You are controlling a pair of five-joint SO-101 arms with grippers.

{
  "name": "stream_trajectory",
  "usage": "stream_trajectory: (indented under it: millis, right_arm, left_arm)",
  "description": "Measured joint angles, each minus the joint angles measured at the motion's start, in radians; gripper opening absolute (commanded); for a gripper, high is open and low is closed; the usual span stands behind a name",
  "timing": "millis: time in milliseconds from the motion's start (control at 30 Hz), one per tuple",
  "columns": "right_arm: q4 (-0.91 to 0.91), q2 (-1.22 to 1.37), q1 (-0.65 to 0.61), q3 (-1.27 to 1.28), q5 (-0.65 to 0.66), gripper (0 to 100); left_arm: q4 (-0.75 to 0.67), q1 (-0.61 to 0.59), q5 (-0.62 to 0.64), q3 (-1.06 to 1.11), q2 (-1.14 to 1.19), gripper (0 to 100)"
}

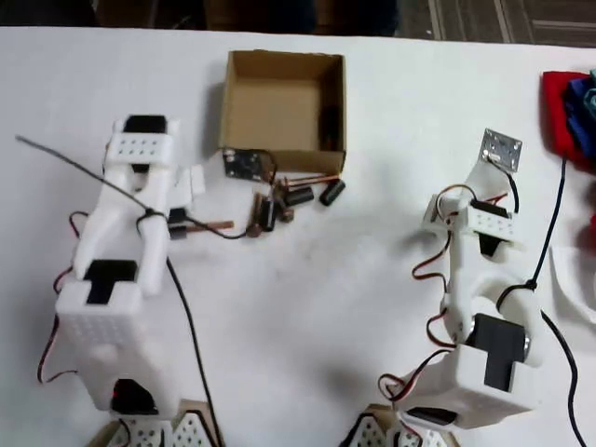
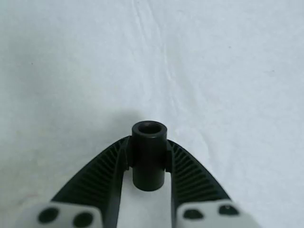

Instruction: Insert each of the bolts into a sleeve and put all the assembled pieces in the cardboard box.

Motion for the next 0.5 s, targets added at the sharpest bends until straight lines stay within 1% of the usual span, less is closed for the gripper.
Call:
stream_trajectory:
  millis: [133, 233, 300, 400, 433, 500]
  right_arm:
    - [0.000, 0.000, 0.000, 0.000, 0.000, 2.2]
    - [0.000, 0.000, 0.000, 0.000, 0.000, 2.2]
    - [0.000, 0.000, 0.000, 0.000, 0.000, 2.2]
    - [0.000, 0.000, 0.000, 0.000, 0.000, 2.2]
    - [0.000, 0.000, 0.000, 0.000, 0.000, 2.2]
    - [0.000, 0.000, 0.000, 0.000, 0.000, 2.2]
  left_arm:
    - [-0.003, -0.011, -0.002, -0.006, 0.120, 3]
    - [0.005, -0.032, -0.002, -0.061, 0.189, 4]
    - [0.008, -0.052, -0.002, -0.107, 0.216, 8]
    - [0.000, -0.084, 0.015, -0.169, 0.230, 19]
    - [0.000, -0.098, 0.028, -0.192, 0.230, 22]
    - [0.020, -0.121, 0.068, -0.241, 0.230, 22]
